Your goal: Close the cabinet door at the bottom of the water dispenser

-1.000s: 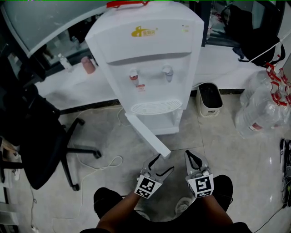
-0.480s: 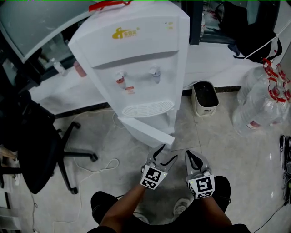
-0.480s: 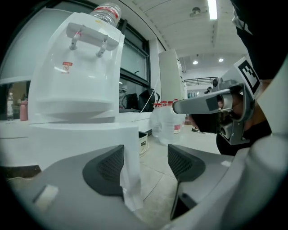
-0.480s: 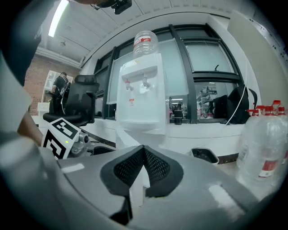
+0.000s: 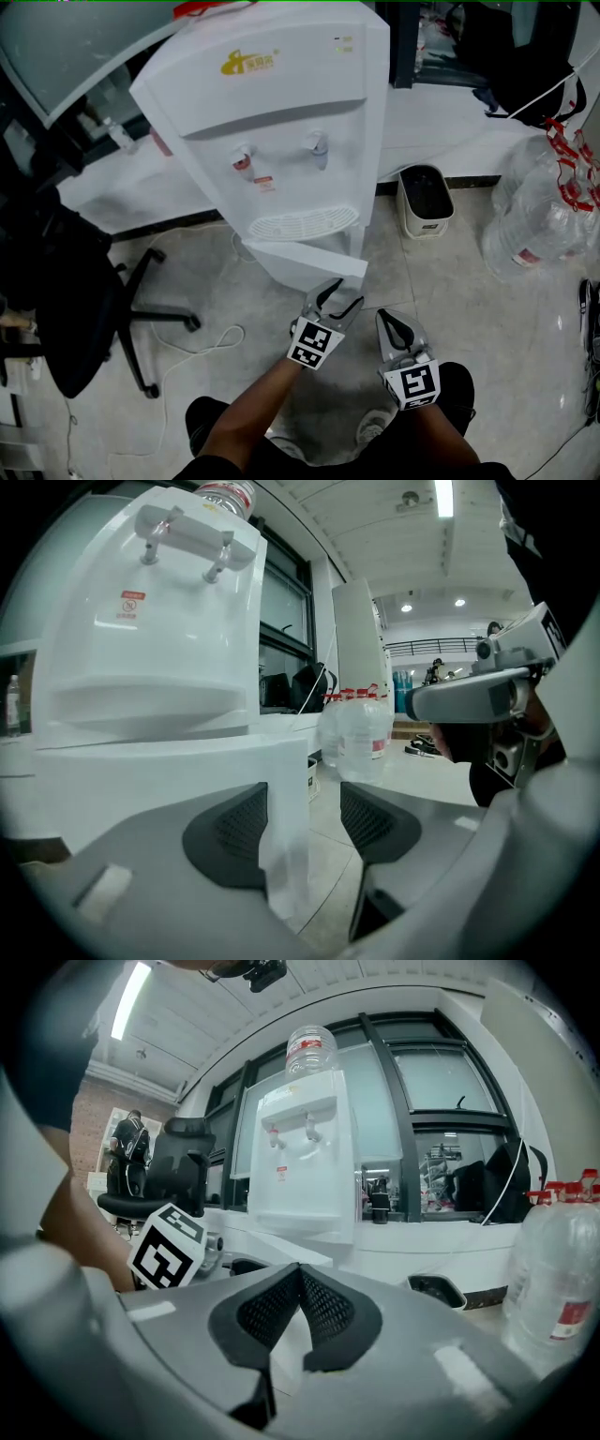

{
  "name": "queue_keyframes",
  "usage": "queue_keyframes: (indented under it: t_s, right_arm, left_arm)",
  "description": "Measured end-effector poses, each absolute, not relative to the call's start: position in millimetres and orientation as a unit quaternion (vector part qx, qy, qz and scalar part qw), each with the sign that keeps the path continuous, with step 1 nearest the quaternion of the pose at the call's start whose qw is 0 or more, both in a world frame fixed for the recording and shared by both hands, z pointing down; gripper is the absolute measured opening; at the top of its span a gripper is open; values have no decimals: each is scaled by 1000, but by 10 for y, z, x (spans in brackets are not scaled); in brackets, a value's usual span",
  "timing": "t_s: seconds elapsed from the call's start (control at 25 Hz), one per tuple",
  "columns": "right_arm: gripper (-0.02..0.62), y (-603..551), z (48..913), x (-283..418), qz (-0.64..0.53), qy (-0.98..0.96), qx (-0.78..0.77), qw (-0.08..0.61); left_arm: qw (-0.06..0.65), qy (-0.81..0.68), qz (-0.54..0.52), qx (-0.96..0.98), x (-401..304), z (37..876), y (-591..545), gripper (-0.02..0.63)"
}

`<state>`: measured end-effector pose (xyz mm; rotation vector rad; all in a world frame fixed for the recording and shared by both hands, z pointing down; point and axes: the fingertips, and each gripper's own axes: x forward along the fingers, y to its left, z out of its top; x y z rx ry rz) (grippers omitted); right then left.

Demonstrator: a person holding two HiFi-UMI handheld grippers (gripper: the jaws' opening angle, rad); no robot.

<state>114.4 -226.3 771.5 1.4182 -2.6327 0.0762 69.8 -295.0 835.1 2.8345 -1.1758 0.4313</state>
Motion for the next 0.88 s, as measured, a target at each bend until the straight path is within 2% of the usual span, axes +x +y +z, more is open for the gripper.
queue_keyframes:
  t_s: [0.6,0.88]
  right_arm:
    - [5,-2200,7622,1106,-13,-886,457,81]
    - [5,-2174,7588,1092,-21,-887,452,87]
  left_arm:
    - [12,-404,145,903,668,8263,-3563,272]
    - [11,-426,143,893,530,8186,-3749,316]
